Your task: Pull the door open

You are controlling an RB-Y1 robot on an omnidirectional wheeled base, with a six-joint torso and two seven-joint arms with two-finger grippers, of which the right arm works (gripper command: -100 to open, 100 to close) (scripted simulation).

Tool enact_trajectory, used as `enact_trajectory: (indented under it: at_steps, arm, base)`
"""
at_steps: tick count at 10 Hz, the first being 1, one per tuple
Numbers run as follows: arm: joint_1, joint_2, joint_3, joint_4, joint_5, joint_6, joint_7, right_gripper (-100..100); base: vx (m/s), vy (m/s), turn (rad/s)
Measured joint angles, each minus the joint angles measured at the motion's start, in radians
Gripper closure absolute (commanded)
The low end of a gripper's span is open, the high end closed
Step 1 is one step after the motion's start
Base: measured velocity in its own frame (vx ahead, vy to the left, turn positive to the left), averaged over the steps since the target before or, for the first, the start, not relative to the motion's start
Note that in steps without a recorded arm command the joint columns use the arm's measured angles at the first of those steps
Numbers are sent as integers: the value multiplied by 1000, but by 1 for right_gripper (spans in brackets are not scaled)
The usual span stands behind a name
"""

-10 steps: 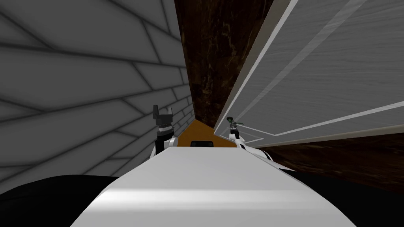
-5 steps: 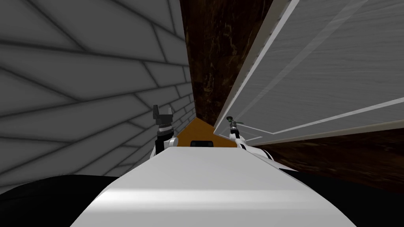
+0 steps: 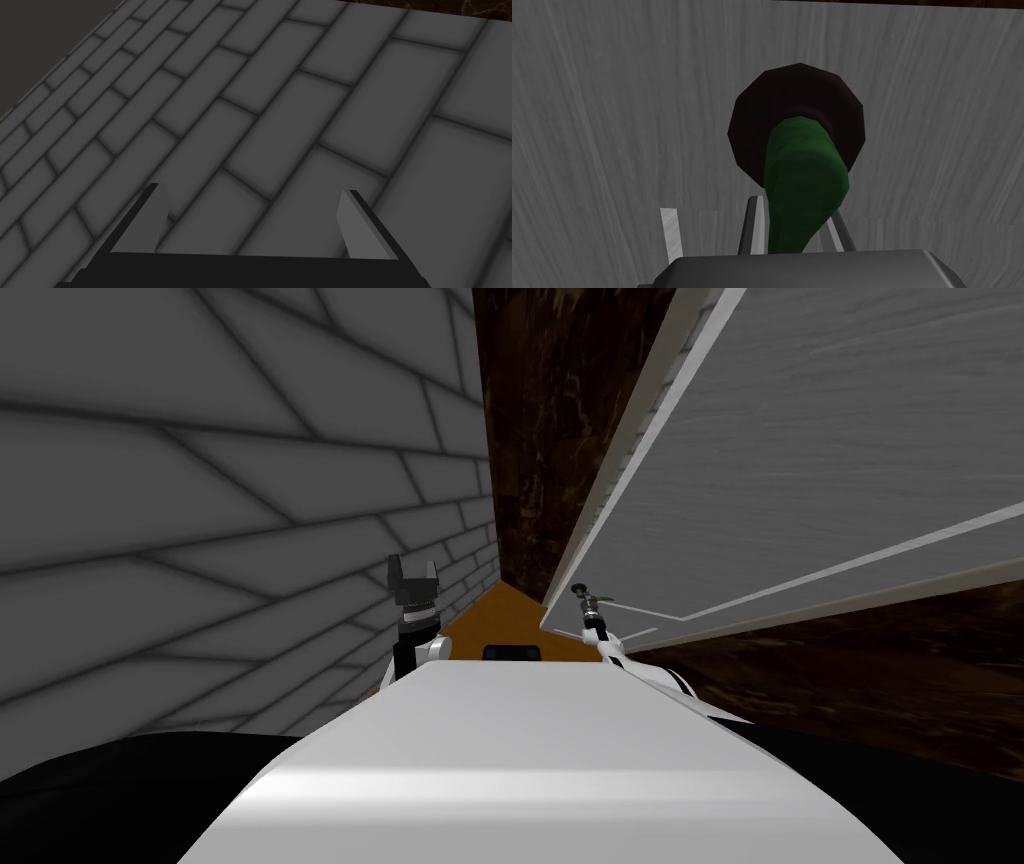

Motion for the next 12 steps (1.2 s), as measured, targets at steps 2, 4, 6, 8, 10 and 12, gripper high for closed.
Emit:
enact_trajectory:
  at_steps: [2, 4, 6, 8, 10, 12]
  arm:
    - [-11, -3, 15, 31, 8, -18, -15, 100]
    - [-9, -10, 31, 26, 19, -24, -34, 100]
    - [-5, -18, 52, 18, 35, -35, -58, 100]
    - [7, -24, 75, 9, 52, -47, -83, 100]
    - [16, -30, 95, -3, 66, -51, -105, 100]
    - [14, -30, 106, 4, 73, -60, -116, 100]
  base:
    - [-136, -40, 60]
    - [-239, -54, 94]
    - [-230, -47, 75]
    - [-212, -63, 82]
    - [-192, -65, 57]
    - [-139, -32, 51]
